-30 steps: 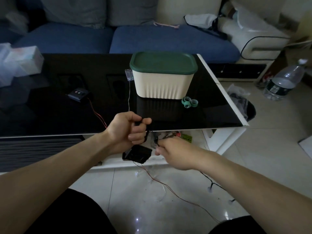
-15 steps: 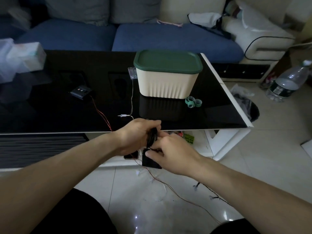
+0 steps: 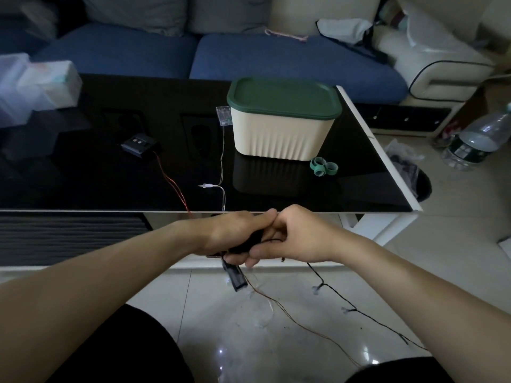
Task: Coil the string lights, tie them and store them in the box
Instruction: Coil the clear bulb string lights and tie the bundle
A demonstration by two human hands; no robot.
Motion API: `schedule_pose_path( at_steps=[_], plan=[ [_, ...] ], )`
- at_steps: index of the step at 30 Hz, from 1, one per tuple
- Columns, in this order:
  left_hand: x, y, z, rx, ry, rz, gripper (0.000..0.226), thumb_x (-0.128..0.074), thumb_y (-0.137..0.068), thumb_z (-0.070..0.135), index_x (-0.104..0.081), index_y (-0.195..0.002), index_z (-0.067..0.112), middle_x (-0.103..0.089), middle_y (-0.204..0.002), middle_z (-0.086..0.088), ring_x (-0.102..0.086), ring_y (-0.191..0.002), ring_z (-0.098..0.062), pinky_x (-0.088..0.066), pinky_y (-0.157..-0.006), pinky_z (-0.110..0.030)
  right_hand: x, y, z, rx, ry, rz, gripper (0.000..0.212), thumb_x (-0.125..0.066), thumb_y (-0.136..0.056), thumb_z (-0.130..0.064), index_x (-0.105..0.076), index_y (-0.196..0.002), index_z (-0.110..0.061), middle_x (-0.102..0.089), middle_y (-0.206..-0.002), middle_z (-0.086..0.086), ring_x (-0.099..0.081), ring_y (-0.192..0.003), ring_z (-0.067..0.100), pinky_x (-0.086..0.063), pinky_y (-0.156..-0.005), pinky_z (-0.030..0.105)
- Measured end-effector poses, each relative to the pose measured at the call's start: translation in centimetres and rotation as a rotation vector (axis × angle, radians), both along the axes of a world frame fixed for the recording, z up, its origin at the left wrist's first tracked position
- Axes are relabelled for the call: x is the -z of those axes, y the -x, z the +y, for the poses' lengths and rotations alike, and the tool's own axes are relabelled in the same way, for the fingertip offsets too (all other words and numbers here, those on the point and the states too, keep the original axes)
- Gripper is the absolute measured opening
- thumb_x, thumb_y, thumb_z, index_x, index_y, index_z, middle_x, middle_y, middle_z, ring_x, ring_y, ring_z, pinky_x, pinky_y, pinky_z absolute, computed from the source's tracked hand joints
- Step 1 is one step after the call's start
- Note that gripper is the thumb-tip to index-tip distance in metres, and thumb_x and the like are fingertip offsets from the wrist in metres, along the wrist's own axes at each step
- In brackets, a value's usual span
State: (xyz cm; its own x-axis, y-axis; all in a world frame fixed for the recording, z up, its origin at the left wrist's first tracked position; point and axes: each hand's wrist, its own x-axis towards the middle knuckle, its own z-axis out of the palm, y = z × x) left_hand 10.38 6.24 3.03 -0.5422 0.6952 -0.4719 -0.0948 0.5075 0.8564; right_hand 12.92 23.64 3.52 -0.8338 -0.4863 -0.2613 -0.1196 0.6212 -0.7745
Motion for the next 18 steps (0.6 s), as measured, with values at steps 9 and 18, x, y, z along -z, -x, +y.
schedule_pose_path(
  at_steps=[9,18],
  plan=[
    [0.0,0.6,-0.8,-0.050,0.156,0.027,0.065,-0.033,-0.094,0.064,-0.054,-0.058,0.014,-0.026,-0.045,-0.002,-0.019,-0.040,-0.015,-0.017,-0.043,-0.025,0.9,0.7,1.9,0.041,-0.054,-0.087,0.026,-0.083,-0.081,-0.034,-0.062,-0.083,-0.018,-0.060,-0.068,-0.008,-0.058,-0.061,0.010,-0.051,-0.054,0.026],
    [-0.1,1.0,-1.7,-0.168,-0.065,-0.241,0.055,-0.044,-0.090,0.056,-0.024,-0.052,0.022,-0.017,-0.043,0.002,-0.013,-0.036,-0.012,-0.006,-0.044,-0.027,1.9,2.1,6.1,0.169,-0.154,-0.016,0.053,-0.059,-0.087,-0.065,-0.060,-0.063,-0.018,-0.050,-0.056,0.001,-0.049,-0.053,0.013,-0.046,-0.057,0.037]
  ],
)
